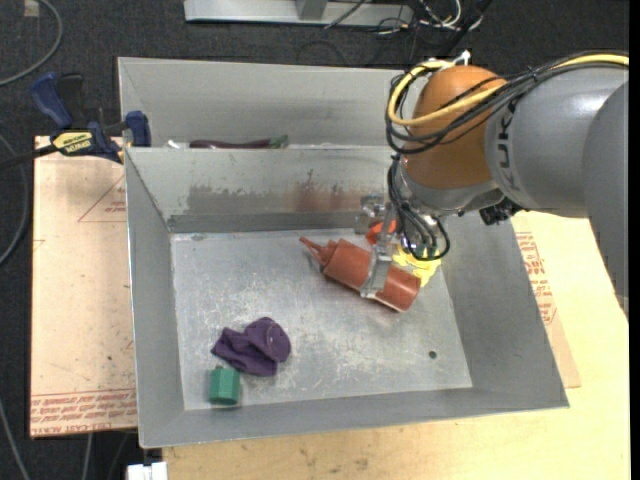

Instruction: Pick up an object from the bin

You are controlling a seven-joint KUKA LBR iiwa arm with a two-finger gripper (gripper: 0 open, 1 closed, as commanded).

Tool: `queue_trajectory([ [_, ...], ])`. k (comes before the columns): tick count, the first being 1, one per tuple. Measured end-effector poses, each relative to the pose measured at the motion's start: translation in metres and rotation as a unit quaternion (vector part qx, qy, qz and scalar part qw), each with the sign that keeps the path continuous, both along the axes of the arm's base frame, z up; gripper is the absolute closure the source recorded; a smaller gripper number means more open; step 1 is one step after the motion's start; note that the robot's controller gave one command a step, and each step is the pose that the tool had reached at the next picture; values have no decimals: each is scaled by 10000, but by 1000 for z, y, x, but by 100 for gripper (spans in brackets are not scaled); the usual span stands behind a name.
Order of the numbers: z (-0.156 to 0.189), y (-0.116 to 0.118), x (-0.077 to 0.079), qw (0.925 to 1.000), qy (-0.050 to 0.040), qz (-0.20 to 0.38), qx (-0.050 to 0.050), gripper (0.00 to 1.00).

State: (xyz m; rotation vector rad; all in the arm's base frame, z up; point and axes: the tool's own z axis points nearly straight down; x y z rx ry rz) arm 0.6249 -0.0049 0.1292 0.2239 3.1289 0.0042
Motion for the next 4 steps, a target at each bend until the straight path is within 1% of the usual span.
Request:
queue_trajectory([
  [1, -58, 4, -14, 9981, 0, -621, 7, 0],
  [2, -59, 10, -21, 9864, -4, -1641, 11, 100],
  [3, -59, 10, -21, 9864, -4, -1641, 11, 100],
  [4, -57, 10, -22, 9865, 14, -1640, 9, 100],
])
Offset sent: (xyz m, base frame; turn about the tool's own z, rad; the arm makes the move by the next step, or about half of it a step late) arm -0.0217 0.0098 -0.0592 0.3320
